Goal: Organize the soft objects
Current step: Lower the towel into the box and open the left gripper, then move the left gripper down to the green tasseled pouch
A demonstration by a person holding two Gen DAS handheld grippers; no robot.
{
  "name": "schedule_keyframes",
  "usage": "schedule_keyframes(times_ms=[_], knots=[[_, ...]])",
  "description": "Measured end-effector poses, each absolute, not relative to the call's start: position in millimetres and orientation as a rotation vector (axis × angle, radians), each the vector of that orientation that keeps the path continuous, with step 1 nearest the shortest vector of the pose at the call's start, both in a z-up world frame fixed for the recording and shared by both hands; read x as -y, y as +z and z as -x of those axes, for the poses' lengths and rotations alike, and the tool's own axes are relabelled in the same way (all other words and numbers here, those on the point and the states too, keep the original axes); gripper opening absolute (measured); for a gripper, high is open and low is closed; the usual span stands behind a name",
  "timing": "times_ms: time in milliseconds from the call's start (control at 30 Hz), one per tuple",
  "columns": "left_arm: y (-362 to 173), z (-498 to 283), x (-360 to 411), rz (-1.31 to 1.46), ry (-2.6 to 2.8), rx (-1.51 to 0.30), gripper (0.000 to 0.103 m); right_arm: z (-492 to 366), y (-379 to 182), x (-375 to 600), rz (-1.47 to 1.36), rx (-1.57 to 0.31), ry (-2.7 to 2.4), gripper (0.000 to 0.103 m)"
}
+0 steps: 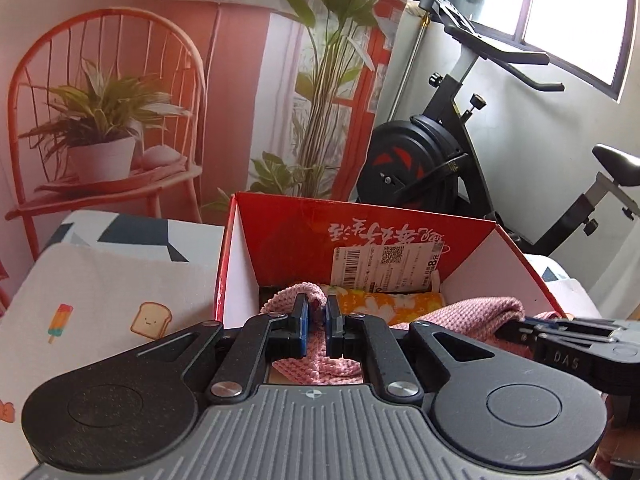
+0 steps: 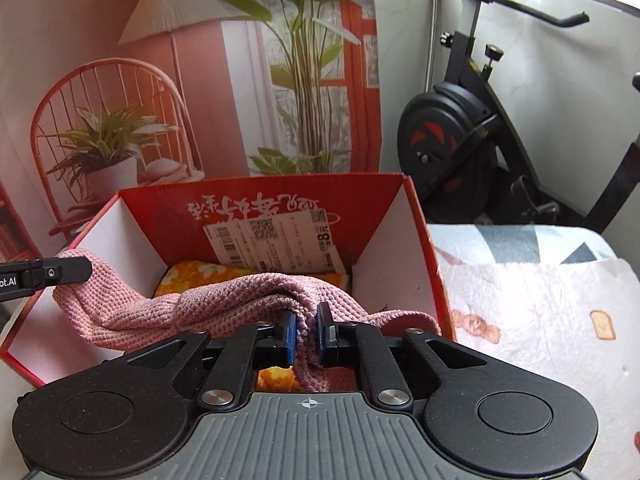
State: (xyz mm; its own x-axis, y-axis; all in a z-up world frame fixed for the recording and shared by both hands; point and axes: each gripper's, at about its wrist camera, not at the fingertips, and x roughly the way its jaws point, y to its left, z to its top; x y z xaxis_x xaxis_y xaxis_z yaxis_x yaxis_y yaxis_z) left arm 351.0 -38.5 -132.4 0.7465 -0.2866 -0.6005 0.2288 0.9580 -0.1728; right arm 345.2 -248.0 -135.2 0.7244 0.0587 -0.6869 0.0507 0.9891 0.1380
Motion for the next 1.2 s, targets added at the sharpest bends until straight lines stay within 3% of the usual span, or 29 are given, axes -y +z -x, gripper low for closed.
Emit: schedule_keyframes(times_ms=[100, 167, 233, 333, 467, 533, 600, 933, 1067, 1200], knots=[[-135.1, -352.9, 38.5, 0.096, -0.313, -0.678, 0.011, -346.9, -138.0, 247.7, -0.144, -0.772, -0.001, 0.014], [-136.0, -352.0, 39.4, 0.087, -0.339, -0.676, 0.022, -346.2, -138.0, 248.4, -0.138, -0.766, -0.008, 0.017], [-135.8, -350.2, 41.0, 0.076, -0.353, -0.661, 0.052, -344.0, -137.3, 247.7, -0.127, -0.752, -0.009, 0.029], [-133.4, -346.8, 40.6, 0.072, -0.373, -0.638, 0.061, -339.8, -135.2, 247.9, -0.108, -0.724, -0.021, 0.043], [-128.8, -340.7, 37.4, 0.073, -0.377, -0.639, 0.065, -330.0, -128.7, 249.5, -0.148, -0.664, -0.022, 0.058], [-125.2, -332.6, 34.6, 0.068, -0.380, -0.633, 0.069, -322.1, -123.9, 249.6, -0.168, -0.623, -0.012, 0.073], [-121.4, -323.2, 31.4, 0.063, -0.380, -0.626, 0.071, -311.0, -117.2, 250.2, -0.176, -0.587, -0.005, 0.081], [-107.5, -270.1, 11.5, 0.080, -0.402, -0.578, 0.072, -241.5, -99.7, 243.6, -0.222, -0.498, -0.084, 0.089], [-119.5, -249.1, 7.5, 0.066, -0.418, -0.619, 0.072, -216.8, -101.3, 241.9, -0.261, -0.481, -0.099, 0.099], [-142.7, -230.8, -0.7, 0.100, -0.431, -0.686, 0.072, -192.9, -109.7, 234.6, -0.240, -0.481, -0.124, 0.101]])
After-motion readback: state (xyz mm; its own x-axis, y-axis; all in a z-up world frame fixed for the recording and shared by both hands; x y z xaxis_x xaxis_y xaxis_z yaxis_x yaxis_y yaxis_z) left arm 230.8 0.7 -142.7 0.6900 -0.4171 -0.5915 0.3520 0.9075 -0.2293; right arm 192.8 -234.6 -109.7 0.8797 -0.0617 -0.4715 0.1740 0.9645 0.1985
